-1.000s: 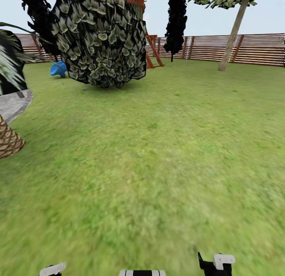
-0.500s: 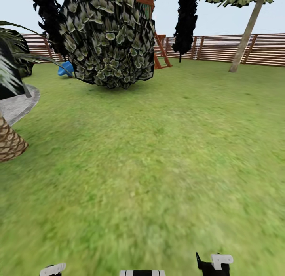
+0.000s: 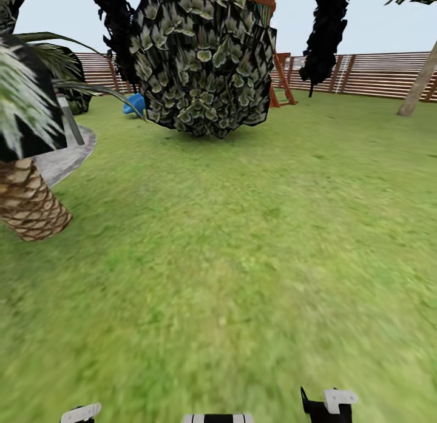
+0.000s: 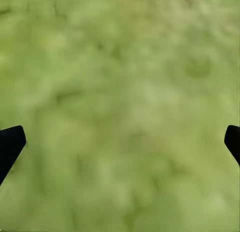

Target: Pick up the pesticide atomizer in the garden and spray insectifuge to fully cover both potted plants in the garden.

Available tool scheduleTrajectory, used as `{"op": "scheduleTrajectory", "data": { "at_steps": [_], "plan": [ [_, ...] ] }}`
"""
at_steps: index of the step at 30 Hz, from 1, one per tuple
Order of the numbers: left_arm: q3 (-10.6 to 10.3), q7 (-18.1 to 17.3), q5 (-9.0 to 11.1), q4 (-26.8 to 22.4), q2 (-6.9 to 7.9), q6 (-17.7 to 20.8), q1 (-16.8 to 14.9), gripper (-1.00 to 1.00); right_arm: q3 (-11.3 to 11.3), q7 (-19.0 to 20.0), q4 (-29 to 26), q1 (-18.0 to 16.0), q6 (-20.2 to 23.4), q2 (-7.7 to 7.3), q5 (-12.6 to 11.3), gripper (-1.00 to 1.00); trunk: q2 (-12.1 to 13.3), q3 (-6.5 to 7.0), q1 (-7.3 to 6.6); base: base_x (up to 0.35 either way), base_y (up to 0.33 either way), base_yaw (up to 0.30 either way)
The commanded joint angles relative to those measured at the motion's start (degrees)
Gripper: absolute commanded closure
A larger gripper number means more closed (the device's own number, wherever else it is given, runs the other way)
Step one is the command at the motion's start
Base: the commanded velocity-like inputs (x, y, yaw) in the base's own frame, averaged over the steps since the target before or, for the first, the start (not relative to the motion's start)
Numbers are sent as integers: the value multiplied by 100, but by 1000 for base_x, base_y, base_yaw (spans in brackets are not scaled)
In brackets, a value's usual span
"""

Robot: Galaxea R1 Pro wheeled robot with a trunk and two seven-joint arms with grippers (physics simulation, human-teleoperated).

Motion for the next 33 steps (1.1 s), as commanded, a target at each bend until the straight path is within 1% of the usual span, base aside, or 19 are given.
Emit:
{"op": "scheduleTrajectory", "data": {
  "at_steps": [1, 5, 12, 18, 22, 33],
  "plan": [
    [50, -40, -30, 5, -2, -20, -6, 100, -36, -24, 4, -2, -14, 0, 61, -100, -1, -4, 2, 340, 0, 278],
    [50, -43, -29, 5, 1, -26, -6, 100, -31, -23, 11, -2, -14, 5, 61, -100, -1, -4, 2, 340, -11, 278],
    [50, -44, -31, 5, 4, -33, 10, 100, -29, -16, 15, -2, -16, 8, 61, -100, -1, -4, 2, 333, -118, 278],
    [50, -44, -33, 5, 3, -27, 11, 100, -29, -15, 21, -2, -15, 8, 61, -100, -1, -4, 2, 339, -7, 265],
    [49, -44, -33, 5, 2, -26, 9, 100, -29, -15, 21, -2, -15, 8, 61, -100, -1, -4, 2, 340, 0, 71],
    [50, -44, -33, 5, 7, -26, 10, 100, -29, -11, 31, -2, -24, -2, 107, -100, -1, -4, 2, 340, 0, 3]
  ]
}}
